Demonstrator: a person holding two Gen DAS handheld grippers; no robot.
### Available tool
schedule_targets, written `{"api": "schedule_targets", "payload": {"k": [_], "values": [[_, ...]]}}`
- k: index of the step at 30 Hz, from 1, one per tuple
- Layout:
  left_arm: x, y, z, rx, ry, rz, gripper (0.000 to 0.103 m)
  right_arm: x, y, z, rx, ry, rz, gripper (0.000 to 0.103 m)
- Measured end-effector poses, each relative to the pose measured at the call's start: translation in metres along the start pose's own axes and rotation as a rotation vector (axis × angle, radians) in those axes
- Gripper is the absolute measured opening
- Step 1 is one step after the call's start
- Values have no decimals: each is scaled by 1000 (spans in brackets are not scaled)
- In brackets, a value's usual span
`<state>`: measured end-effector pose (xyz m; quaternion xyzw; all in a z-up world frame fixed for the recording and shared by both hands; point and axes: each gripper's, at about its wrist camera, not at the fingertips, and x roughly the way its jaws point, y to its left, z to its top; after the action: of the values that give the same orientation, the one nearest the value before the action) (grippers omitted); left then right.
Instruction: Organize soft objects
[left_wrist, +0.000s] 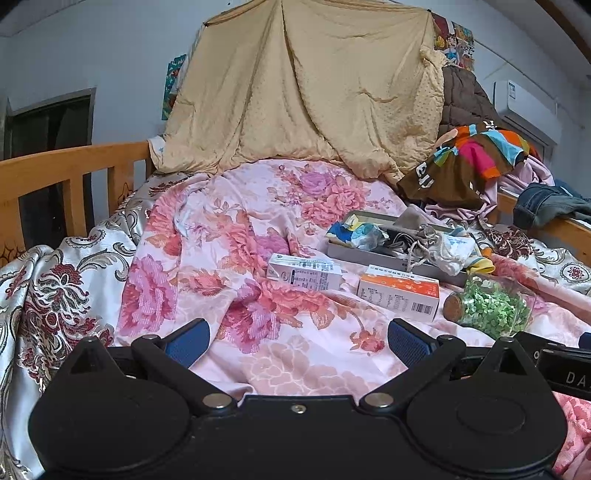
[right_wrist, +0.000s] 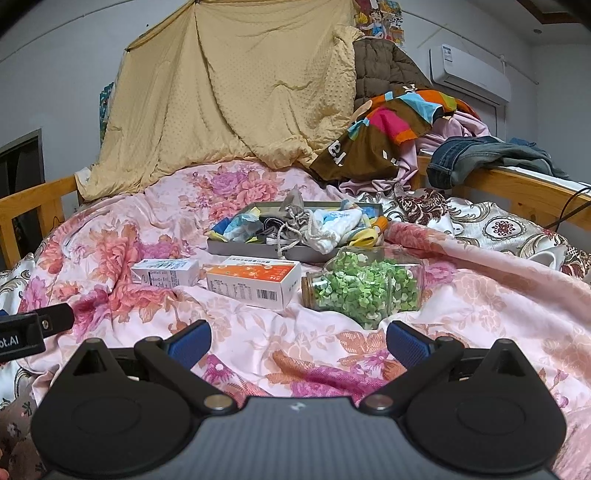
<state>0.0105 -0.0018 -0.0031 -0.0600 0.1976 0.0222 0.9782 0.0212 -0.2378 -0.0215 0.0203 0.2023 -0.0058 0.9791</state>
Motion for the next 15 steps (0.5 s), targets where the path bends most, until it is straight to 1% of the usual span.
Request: {"api": "schedule_targets", "payload": {"k": [15], "values": [[0, -1, -2, 13, 4, 0, 102, 0, -1, 0, 0, 0, 0, 103]]}}
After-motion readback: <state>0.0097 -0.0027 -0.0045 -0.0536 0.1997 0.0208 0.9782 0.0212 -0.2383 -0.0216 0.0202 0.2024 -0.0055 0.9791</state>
